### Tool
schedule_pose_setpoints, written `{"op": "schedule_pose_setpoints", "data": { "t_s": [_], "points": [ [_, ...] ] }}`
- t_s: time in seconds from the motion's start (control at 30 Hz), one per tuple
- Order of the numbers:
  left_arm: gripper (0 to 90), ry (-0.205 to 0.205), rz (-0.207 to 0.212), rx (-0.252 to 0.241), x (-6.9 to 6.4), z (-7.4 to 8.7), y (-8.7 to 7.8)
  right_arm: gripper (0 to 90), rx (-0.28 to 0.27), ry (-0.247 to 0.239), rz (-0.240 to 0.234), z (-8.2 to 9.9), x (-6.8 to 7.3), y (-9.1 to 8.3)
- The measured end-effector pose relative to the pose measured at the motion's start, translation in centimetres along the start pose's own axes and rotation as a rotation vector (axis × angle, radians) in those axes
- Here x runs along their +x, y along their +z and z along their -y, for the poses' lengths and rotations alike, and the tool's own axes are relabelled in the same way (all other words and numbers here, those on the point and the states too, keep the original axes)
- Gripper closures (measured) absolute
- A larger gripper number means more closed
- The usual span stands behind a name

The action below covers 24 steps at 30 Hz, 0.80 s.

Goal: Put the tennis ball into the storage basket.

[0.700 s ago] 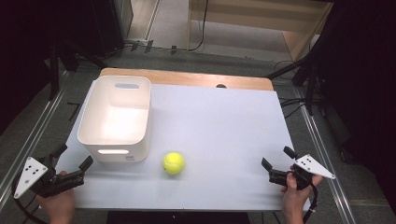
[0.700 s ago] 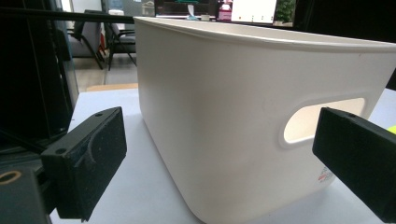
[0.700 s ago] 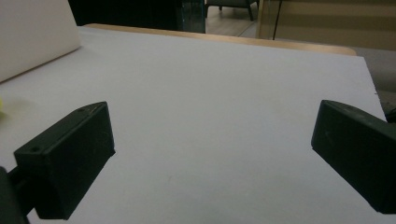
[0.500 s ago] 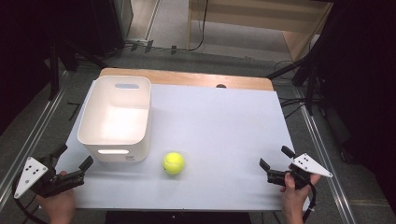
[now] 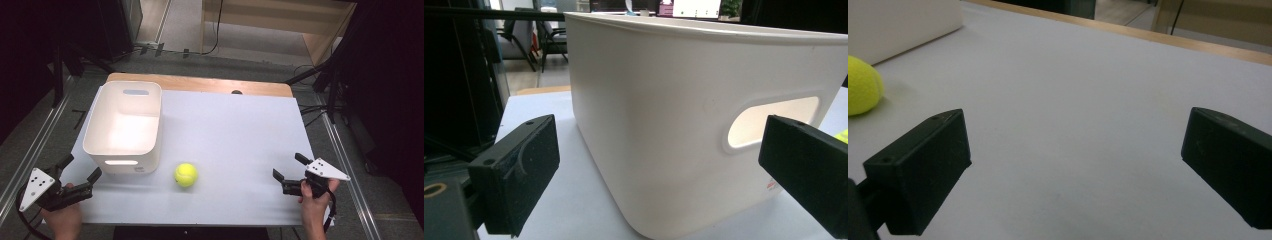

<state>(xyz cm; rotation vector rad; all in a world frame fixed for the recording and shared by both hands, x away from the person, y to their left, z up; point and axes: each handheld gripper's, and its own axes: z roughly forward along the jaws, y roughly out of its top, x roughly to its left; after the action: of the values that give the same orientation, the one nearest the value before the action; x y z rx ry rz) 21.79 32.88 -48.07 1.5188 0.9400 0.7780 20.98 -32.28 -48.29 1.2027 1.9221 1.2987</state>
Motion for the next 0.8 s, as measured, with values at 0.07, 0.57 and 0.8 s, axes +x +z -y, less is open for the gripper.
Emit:
{"op": "schedule_pose_setpoints", "data": {
  "t_s": [0.07, 0.57, 0.8],
  "points": [
    [2.8, -0.003, 0.004, -0.004, 0.0, 0.0, 0.0, 0.0, 0.014, -0.007, -0.012, -0.3, 0.3, 0.4],
    [2.8, -0.004, 0.007, 0.011, 0.1, 0.0, 0.1, 0.0, 0.096, -0.128, -0.110, -2.9, 3.2, 2.8],
    [2.8, -0.004, 0.007, 0.013, 0.0, 0.1, 0.1, 0.0, 0.113, -0.159, -0.157, -4.2, 4.5, 4.2]
  ]
}}
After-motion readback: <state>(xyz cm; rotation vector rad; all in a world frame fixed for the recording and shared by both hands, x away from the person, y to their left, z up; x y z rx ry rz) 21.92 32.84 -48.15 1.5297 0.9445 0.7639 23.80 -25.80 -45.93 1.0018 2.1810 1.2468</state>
